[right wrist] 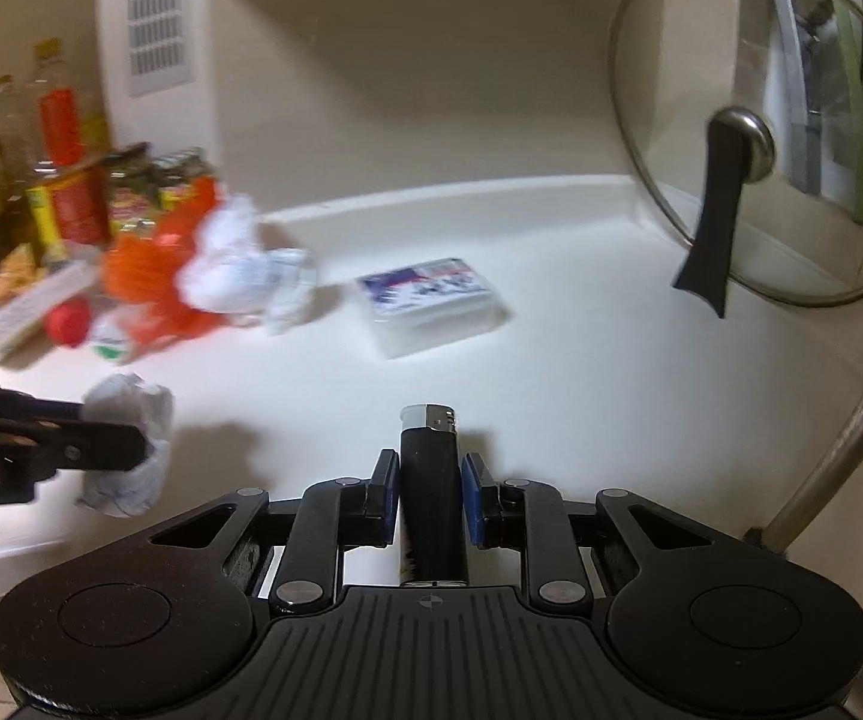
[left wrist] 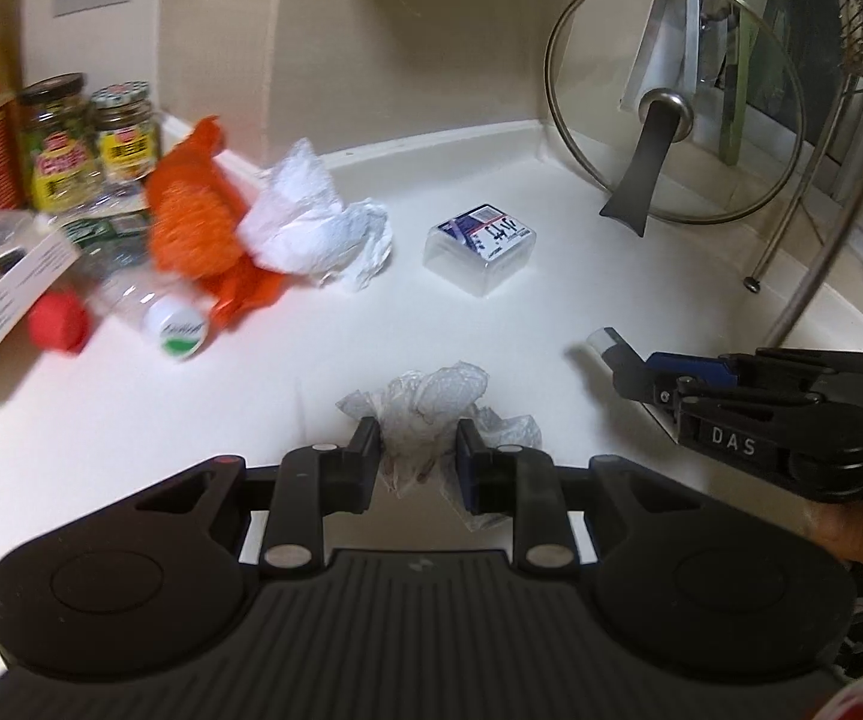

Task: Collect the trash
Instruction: 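Carry the tissue and lighter down over the wastebasket with both grippers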

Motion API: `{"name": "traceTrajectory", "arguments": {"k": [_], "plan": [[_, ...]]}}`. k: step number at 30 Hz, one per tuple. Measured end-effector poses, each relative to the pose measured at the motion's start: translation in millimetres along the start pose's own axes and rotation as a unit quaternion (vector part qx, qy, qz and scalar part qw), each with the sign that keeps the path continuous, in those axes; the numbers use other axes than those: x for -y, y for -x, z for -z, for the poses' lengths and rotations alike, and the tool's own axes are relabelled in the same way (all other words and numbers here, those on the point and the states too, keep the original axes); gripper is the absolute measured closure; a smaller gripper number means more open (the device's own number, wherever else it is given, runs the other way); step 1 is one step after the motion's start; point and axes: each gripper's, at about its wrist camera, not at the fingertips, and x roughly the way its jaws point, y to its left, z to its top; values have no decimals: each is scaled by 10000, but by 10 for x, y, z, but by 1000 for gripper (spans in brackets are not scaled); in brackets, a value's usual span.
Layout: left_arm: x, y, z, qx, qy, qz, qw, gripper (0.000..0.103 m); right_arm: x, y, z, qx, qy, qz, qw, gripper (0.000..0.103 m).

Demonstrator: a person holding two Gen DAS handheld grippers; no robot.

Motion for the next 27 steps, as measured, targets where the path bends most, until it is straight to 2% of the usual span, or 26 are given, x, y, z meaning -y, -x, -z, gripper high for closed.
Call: {"name": "traceTrajectory", "arguments": {"k": [7, 16, 21, 27], "plan": [[-169, 550, 442, -4, 90, 45, 9999, 79, -576, 408, 208, 54, 13, -445, 9990, 81], [-514, 1211, 1172, -254, 320, -14, 9992, 79, -1370, 778, 725, -294, 234, -792, 9961, 81], [-712, 1393, 1558, -451, 559, -102, 9974, 79, -1693, 841, 1018, -519, 479, -897, 9935, 81], [-815, 1381, 1836, -687, 891, -191, 9935, 79, -1861, 647, 1392, -979, 934, -979, 9860, 81]]}}
